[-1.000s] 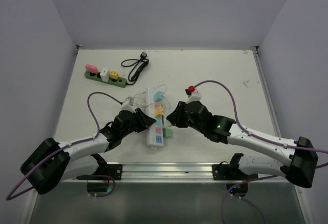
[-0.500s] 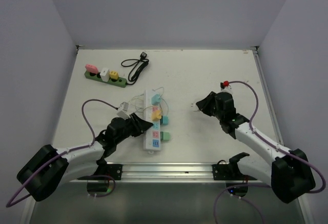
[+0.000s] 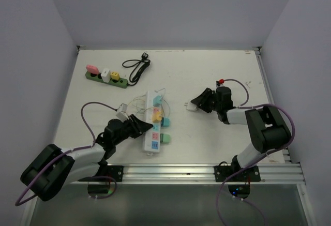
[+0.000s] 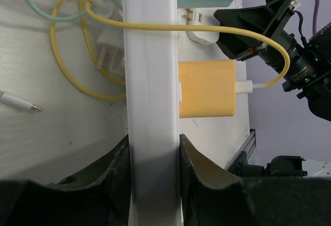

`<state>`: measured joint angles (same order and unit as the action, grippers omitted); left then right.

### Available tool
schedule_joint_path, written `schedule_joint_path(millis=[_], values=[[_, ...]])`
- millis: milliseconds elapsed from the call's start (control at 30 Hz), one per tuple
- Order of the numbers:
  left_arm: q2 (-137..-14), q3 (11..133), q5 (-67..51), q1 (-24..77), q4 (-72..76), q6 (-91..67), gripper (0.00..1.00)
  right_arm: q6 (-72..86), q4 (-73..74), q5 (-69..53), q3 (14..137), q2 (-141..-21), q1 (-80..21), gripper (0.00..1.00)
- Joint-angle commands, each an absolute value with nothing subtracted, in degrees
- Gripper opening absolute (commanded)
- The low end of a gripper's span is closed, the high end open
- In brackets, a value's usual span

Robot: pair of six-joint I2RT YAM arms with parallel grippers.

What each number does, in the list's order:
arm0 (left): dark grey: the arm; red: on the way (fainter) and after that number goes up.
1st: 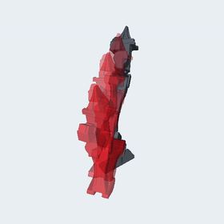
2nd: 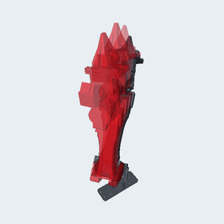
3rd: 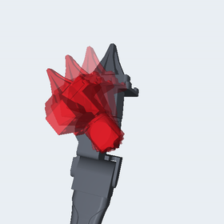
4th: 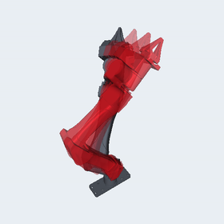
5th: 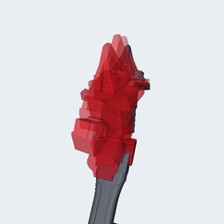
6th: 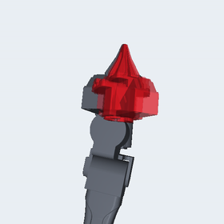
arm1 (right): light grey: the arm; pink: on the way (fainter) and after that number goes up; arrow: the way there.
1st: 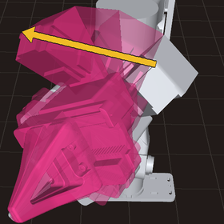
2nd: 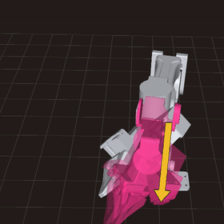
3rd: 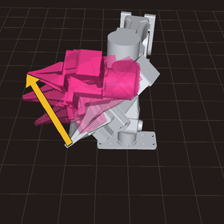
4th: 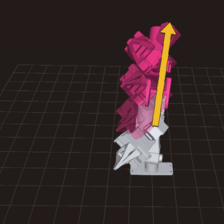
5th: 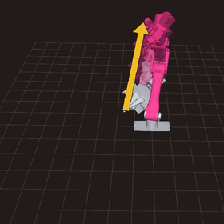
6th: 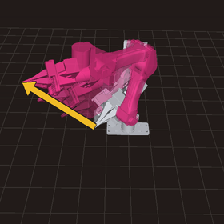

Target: Pull the plug off the socket

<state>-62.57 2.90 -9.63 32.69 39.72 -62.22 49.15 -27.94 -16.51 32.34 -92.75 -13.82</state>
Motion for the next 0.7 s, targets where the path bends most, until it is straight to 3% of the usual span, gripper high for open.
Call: schedule_joint_path(millis=[0,67,233,500,667], values=[[-61.79,3.25,-11.25,31.73,45.7,-62.05,0.0,48.08,-31.91,-18.55,34.45,-92.73,-13.1,0.5],[-61.79,3.34,-11.6,31.29,45.53,-61.96,0.0,46.76,-27.53,-15.83,34.45,-91.15,-13.01,0.65],[-62.75,3.87,-12.48,29.97,45.53,-61.61,0.0,42.2,-16.8,-8.89,34.89,-85.62,-12.92,0.8],[-63.1,4.92,-12.92,29.44,45.0,-61.35,0.0,37.53,-7.14,-9.76,33.93,-74.63,-14.93,0.81],[-62.93,5.45,-12.57,29.44,43.86,-61.0,0.0,38.4,-2.99,-1.42,35.51,-67.78,-27.93,0.81]])
